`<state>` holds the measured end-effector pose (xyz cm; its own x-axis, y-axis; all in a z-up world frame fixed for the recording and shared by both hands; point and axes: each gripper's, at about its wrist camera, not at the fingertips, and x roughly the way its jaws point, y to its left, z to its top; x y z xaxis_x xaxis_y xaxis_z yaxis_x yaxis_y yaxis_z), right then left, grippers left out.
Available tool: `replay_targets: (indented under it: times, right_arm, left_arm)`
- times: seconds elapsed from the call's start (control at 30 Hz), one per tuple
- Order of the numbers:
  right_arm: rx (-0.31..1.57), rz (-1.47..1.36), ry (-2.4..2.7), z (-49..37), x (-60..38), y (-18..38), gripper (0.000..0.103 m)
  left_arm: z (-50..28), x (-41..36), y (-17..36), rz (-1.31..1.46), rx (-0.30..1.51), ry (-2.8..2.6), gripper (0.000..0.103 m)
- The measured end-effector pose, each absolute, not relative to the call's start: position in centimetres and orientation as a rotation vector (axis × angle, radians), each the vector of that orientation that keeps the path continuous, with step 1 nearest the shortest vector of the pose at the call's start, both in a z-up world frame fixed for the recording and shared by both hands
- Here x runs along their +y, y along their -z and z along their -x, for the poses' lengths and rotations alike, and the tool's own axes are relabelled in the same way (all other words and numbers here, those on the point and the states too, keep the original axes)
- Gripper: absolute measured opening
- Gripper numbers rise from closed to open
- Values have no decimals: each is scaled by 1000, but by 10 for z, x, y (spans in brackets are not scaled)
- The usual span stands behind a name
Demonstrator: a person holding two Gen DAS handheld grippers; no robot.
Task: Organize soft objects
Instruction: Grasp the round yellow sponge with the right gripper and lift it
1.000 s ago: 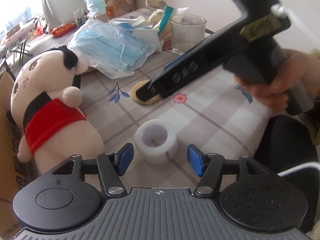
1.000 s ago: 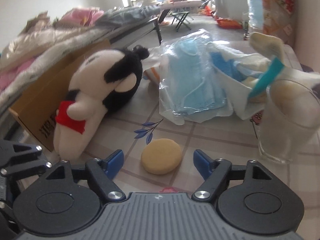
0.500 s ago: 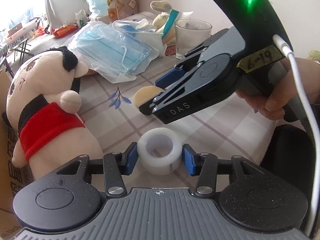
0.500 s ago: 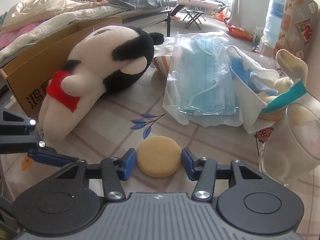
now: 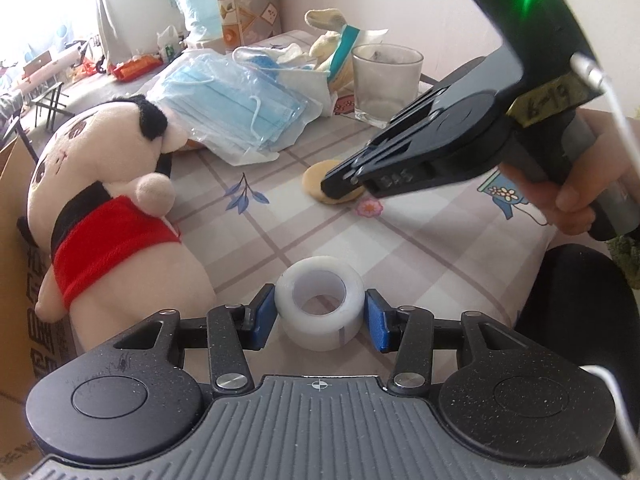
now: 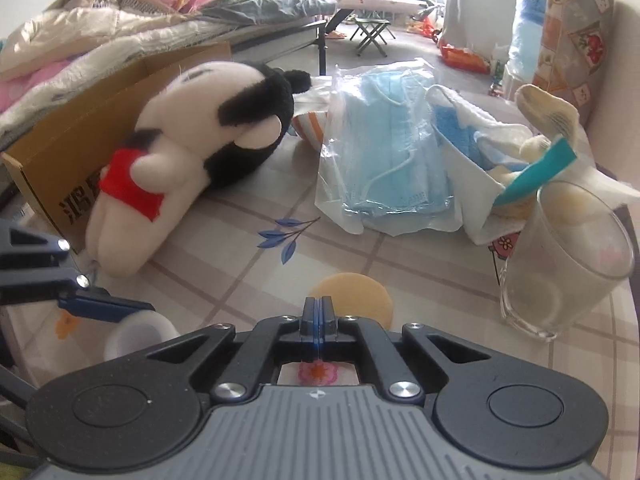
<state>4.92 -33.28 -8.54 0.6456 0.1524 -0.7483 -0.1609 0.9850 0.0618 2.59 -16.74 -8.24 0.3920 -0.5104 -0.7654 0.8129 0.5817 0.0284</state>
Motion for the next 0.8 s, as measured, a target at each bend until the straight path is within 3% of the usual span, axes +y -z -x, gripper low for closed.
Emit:
replay_targets:
  times: [0.1,0.2,0.27,0.33,0.5,0.57,0.7,0.8]
  right_arm:
    - [838,-25,-177,-47,-337,81,3]
    - [843,-36,-145,-47,-341,81,18]
    - [840,-35,-127,-47,-344,82,46]
    - [826,-25,-111,-46,-345,85,62]
    - [848,5,-136,-53,-339,94,63]
    - [853,59,-133,-53,-331,99,70]
    - [860,51,-131,-55,-330,100,70]
    - [864,51,-124,-54,-329,98,56]
  left_arm:
    - [-25,-163,81,-426,790,873,46]
    - [-26,-160,81,-413,793,865,46]
    - [-27,-157,81,-401,800,864,46]
    - [-27,-155,82,-394,806,864,46]
    - [-29,-149,83,-375,812,866,46]
    - [-30,-146,84,-365,816,863,46]
    - [-33,-140,86,-340,825,869,46]
    - [-34,-138,85,-327,828,873,46]
